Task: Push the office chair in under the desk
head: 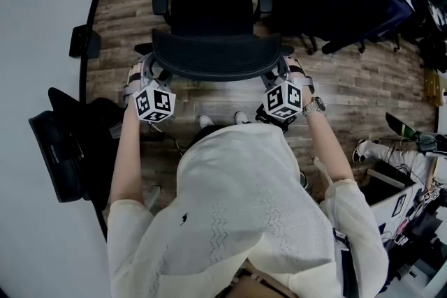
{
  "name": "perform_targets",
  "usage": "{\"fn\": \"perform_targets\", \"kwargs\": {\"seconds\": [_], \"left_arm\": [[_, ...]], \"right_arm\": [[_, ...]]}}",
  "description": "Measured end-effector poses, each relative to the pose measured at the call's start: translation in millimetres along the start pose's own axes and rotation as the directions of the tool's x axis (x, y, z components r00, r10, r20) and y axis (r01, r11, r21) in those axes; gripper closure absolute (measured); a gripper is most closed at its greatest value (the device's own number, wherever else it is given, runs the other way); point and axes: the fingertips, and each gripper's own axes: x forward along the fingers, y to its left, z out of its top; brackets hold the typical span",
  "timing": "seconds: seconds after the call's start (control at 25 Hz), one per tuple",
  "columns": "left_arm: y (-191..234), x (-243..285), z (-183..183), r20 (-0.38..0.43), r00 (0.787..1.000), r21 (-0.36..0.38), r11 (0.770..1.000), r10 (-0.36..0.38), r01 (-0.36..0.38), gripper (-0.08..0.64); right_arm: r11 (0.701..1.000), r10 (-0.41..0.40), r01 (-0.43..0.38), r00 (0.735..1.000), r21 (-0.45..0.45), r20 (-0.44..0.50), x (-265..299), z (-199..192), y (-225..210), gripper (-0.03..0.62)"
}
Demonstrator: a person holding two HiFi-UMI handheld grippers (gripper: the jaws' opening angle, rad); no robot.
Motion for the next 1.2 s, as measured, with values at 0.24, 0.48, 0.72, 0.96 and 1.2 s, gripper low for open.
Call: {"fn": "perform_targets", "kwargs": {"seconds": [0.24, 0.48, 0.72, 0.96, 1.2], "left_arm": [[4.7, 5.7, 0.1, 0.029, 1.000, 0.014, 1.000, -0.008, 0.008, 0.360], [7.3, 10.5, 1.4, 0.034, 0.999, 0.025, 1.000, -0.009, 0.008, 0.364], [9.9, 13.7, 1.1, 0.034, 0.999, 0.030, 0.999, -0.024, 0.023, 0.364], [11.7, 18.0, -0.9, 0.032, 0.999, 0.028, 0.999, -0.028, 0.027, 0.365], [21.1, 32.6, 4.3, 0.043, 0.999, 0.018, 1.000, -0.018, 0.018, 0.364]], "right_arm": [[0.999, -0.035, 0.036, 0.999, 0.017, -0.017, 7.5, -0.9, -5.4, 0.442], [0.999, -0.028, 0.029, 0.999, 0.030, -0.023, 12.2, -2.3, -11.2, 0.440], [0.999, -0.034, 0.035, 0.999, 0.039, -0.023, 14.5, -1.7, -13.5, 0.438], [0.998, -0.048, 0.048, 0.999, 0.035, -0.012, 19.1, -2.0, -15.5, 0.436], [0.998, -0.048, 0.048, 0.999, 0.037, -0.007, 29.8, -6.8, -30.9, 0.436]]}}
